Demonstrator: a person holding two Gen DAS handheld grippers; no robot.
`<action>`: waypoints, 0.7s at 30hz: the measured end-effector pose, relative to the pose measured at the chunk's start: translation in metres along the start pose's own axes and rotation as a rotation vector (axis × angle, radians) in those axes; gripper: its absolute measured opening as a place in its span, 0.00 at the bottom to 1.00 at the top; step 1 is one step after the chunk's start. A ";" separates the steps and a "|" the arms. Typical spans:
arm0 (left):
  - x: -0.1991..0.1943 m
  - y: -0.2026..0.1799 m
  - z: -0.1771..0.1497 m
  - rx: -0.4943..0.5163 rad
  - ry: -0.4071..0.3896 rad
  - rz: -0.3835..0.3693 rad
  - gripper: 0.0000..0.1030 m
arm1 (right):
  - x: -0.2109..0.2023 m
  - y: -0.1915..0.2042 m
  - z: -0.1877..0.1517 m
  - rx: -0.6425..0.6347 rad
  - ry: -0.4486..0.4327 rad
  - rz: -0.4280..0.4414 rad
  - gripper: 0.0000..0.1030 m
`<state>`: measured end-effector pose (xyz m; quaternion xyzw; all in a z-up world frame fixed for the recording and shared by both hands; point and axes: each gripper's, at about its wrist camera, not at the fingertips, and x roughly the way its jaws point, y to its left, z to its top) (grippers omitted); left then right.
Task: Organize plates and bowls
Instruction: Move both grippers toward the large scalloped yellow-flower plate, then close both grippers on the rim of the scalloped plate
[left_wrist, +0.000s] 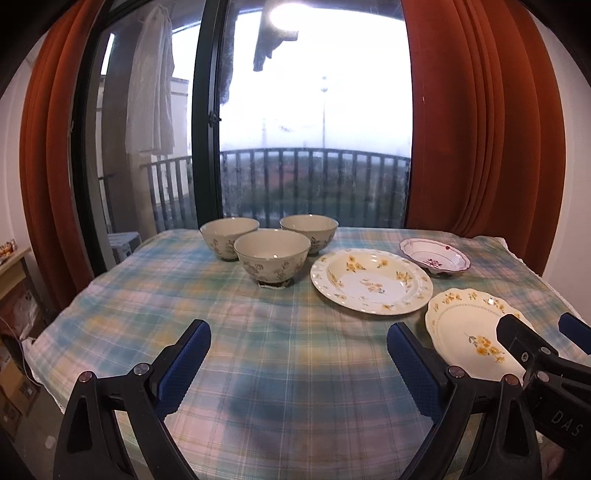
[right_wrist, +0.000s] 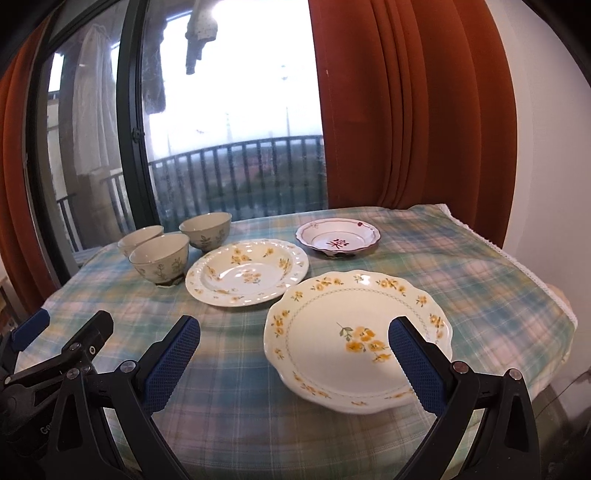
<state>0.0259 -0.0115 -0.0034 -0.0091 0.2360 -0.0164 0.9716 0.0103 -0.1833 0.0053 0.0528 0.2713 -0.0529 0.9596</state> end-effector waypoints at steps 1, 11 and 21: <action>0.001 0.000 0.000 -0.006 0.002 -0.005 0.94 | 0.000 0.000 0.000 -0.004 -0.001 -0.001 1.00; 0.017 -0.021 0.004 0.016 0.022 -0.033 0.86 | 0.013 -0.013 0.005 -0.014 0.017 -0.018 1.00; 0.054 -0.071 0.006 0.036 0.092 -0.063 0.81 | 0.047 -0.058 0.011 -0.006 0.058 -0.051 1.00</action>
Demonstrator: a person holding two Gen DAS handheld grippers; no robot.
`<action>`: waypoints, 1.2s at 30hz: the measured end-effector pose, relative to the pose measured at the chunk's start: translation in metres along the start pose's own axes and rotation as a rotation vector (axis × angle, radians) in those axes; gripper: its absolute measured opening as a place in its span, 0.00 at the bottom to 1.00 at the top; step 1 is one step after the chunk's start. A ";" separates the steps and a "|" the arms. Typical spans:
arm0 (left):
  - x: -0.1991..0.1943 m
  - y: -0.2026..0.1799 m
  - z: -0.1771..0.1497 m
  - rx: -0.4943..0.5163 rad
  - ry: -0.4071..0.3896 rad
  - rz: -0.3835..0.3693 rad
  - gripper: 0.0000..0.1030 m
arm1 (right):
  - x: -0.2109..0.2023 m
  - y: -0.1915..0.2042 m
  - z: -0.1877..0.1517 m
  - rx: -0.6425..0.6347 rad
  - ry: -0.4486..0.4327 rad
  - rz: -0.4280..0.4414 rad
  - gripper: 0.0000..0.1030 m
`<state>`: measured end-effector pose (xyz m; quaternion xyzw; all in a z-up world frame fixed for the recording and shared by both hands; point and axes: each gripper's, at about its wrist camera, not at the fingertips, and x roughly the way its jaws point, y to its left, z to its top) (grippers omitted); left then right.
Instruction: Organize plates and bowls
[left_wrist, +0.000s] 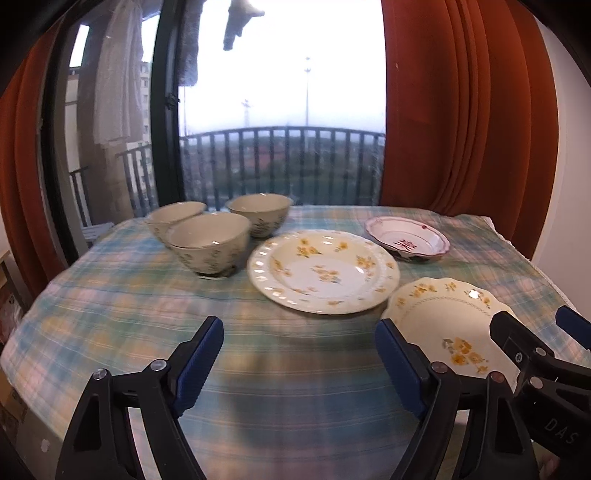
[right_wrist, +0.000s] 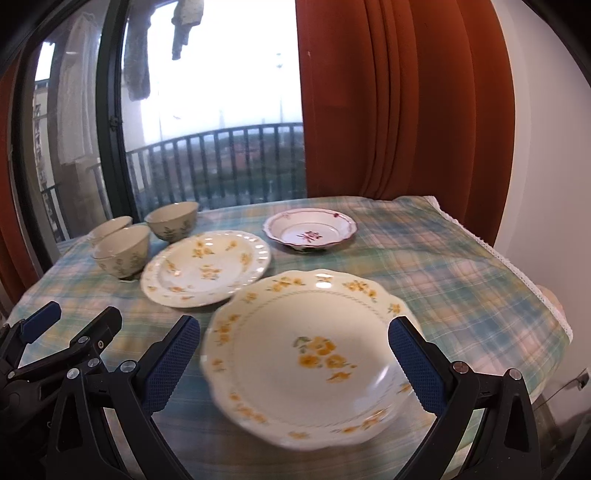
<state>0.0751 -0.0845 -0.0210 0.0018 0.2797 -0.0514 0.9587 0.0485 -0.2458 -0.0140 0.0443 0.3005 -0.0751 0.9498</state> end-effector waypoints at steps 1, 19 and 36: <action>0.004 -0.004 0.000 0.000 0.008 -0.003 0.81 | 0.003 -0.005 0.000 0.003 0.004 -0.003 0.99; 0.075 -0.079 -0.016 0.059 0.191 -0.039 0.68 | 0.076 -0.074 -0.009 0.076 0.153 -0.021 0.88; 0.096 -0.097 -0.016 0.075 0.260 -0.028 0.54 | 0.116 -0.091 -0.021 0.112 0.282 -0.044 0.63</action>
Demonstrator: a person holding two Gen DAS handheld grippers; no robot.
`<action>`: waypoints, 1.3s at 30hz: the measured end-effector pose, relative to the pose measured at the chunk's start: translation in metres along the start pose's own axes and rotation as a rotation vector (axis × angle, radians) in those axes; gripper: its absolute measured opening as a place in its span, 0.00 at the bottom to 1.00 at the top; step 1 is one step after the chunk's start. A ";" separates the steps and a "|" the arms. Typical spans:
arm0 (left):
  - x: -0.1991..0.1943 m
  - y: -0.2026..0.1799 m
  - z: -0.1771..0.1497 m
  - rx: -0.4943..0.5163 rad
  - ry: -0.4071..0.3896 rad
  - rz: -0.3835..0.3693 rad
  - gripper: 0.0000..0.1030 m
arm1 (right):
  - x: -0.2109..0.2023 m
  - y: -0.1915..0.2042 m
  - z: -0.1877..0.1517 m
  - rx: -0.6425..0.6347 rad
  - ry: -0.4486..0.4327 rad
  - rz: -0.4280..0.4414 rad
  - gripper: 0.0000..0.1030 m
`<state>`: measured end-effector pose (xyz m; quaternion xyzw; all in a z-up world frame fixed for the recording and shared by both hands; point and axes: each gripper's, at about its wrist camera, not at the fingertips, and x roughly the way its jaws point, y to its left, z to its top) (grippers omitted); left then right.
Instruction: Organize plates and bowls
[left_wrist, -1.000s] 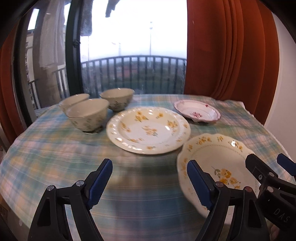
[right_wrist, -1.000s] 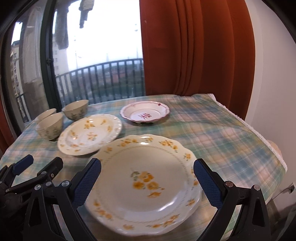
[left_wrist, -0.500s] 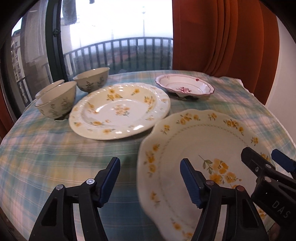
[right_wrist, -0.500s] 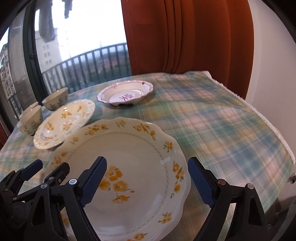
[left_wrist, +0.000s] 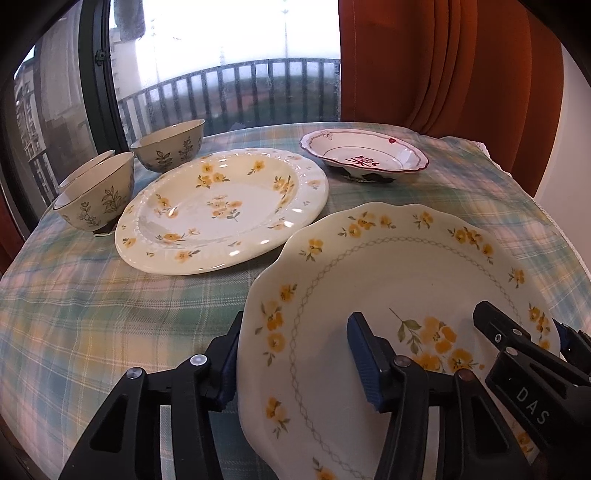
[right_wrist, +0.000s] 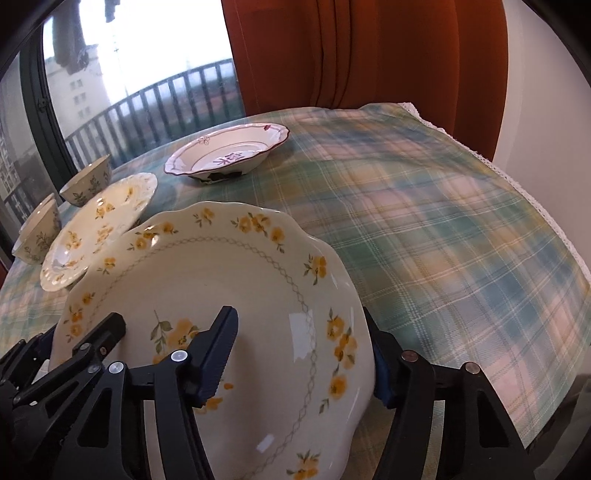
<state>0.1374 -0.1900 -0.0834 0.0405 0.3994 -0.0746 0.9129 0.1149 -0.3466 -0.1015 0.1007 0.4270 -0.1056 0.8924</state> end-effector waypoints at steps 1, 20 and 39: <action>0.000 0.000 0.000 0.002 -0.001 -0.001 0.53 | 0.000 0.000 0.000 -0.002 -0.001 -0.006 0.63; -0.036 0.055 -0.039 -0.015 0.017 0.001 0.53 | -0.037 0.051 -0.043 -0.037 0.025 -0.018 0.62; -0.062 0.163 -0.062 -0.131 0.031 0.088 0.53 | -0.059 0.161 -0.064 -0.197 0.018 0.073 0.62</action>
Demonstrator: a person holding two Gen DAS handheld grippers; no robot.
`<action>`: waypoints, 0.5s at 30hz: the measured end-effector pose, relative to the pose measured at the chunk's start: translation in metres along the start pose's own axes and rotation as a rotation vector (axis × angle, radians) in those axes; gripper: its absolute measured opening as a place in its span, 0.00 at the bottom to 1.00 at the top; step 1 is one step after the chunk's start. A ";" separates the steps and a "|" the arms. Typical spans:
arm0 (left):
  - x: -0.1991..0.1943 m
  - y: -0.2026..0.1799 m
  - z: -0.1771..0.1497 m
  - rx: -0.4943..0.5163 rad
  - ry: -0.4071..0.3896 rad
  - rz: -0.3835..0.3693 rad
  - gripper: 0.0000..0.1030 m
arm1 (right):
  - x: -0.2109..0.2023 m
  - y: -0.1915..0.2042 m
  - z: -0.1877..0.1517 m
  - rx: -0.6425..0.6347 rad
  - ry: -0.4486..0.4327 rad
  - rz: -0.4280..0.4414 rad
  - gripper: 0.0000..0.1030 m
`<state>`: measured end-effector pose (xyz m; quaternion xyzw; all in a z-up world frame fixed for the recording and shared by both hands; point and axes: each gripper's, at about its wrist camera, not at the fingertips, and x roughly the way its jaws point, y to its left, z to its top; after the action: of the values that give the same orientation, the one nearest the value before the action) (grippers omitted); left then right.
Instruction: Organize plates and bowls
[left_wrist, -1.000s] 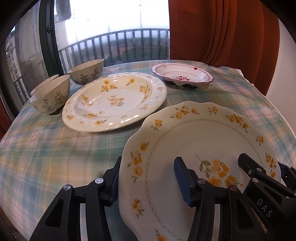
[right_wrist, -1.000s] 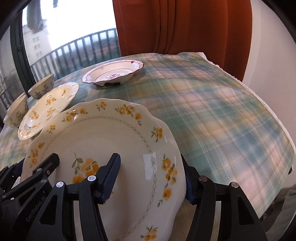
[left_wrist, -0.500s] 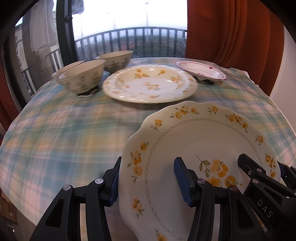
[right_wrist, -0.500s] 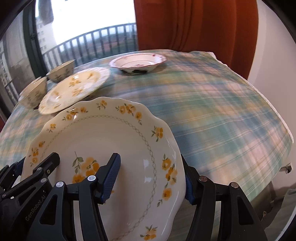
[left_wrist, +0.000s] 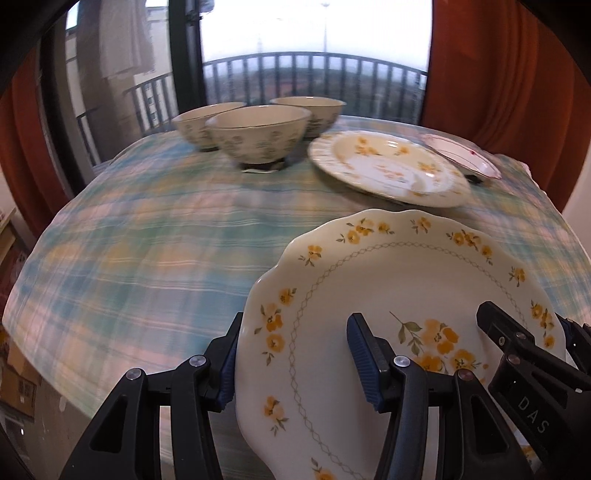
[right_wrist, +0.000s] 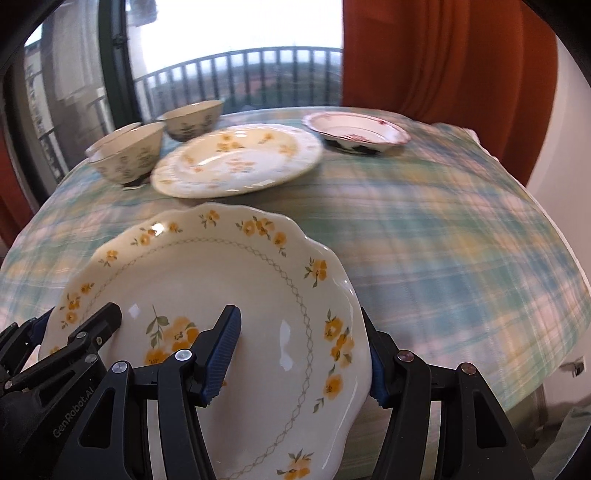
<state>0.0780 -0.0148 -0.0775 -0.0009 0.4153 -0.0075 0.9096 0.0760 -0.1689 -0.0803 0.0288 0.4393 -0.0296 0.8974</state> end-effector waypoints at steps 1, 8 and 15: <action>-0.001 0.007 0.000 -0.004 -0.004 0.010 0.53 | 0.001 0.007 0.001 -0.011 -0.002 0.004 0.62; 0.000 0.045 0.004 -0.029 -0.018 0.046 0.53 | 0.006 0.052 0.008 -0.071 -0.003 0.030 0.62; 0.007 0.076 0.011 -0.058 -0.010 0.064 0.53 | 0.014 0.089 0.018 -0.120 -0.009 0.038 0.62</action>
<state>0.0915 0.0612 -0.0759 -0.0139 0.4104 0.0333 0.9112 0.1061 -0.0822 -0.0779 -0.0167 0.4357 0.0137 0.8998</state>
